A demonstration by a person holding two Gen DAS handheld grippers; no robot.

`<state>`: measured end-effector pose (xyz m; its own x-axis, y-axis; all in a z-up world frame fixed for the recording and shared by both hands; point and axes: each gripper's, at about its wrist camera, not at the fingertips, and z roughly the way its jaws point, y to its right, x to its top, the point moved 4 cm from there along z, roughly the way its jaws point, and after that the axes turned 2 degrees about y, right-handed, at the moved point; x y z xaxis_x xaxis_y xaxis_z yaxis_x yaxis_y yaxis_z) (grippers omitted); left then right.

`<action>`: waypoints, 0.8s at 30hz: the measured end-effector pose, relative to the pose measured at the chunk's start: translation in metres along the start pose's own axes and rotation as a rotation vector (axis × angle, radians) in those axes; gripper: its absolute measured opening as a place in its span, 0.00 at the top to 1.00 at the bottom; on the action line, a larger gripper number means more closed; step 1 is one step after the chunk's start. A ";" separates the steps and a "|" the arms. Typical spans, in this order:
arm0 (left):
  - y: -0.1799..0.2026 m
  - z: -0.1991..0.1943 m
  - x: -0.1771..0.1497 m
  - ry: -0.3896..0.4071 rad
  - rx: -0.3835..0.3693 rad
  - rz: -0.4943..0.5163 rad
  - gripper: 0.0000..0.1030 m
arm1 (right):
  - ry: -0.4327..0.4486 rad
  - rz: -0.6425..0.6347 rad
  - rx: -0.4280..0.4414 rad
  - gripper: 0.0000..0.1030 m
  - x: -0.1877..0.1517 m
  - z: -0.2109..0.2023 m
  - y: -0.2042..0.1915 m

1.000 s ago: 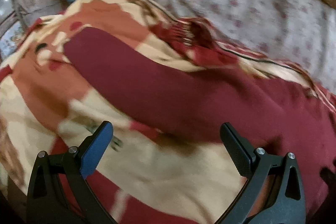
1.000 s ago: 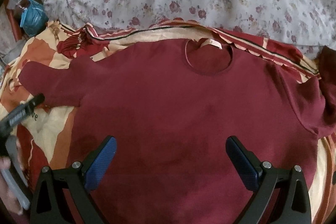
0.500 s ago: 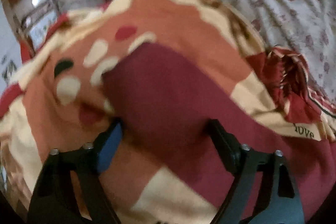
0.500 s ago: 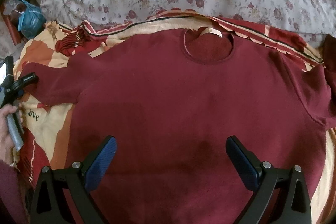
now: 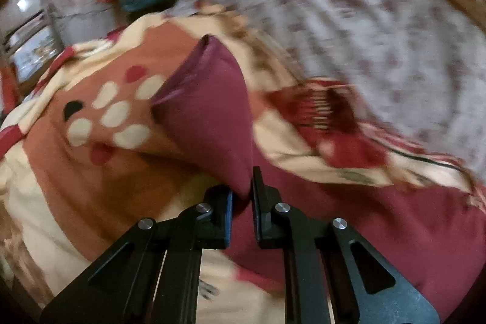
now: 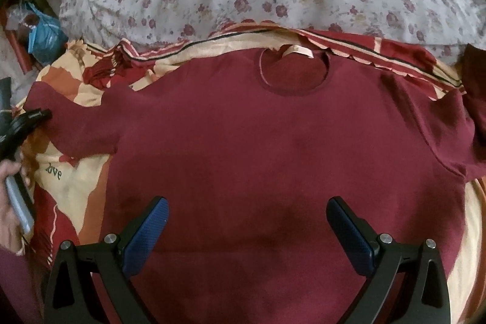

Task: Fold small clothes
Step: 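Grasp the sweater sleeve cuff with the left gripper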

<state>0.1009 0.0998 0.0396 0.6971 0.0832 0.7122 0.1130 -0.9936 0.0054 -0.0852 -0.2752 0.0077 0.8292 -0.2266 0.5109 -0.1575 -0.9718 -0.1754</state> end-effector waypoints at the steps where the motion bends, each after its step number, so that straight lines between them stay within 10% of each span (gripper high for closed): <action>1: 0.016 -0.013 -0.002 0.012 -0.052 0.012 0.91 | 0.006 0.006 0.002 0.00 0.001 -0.002 0.002; 13: 0.252 -0.117 -0.060 0.008 -0.556 0.292 0.91 | 0.072 0.094 -0.064 0.00 0.010 -0.036 0.067; 22: 0.215 -0.081 -0.065 -0.088 -0.440 0.307 0.86 | 0.052 0.139 -0.035 0.00 0.007 -0.036 0.091; 24: 0.186 -0.070 -0.059 -0.086 -0.395 0.301 0.48 | 0.033 0.151 -0.006 0.00 0.005 -0.029 0.086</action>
<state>0.0317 -0.0957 0.0478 0.7148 -0.2225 0.6630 -0.3677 -0.9260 0.0857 -0.1098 -0.3617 0.0195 0.7779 -0.3721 0.5064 -0.2826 -0.9269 -0.2470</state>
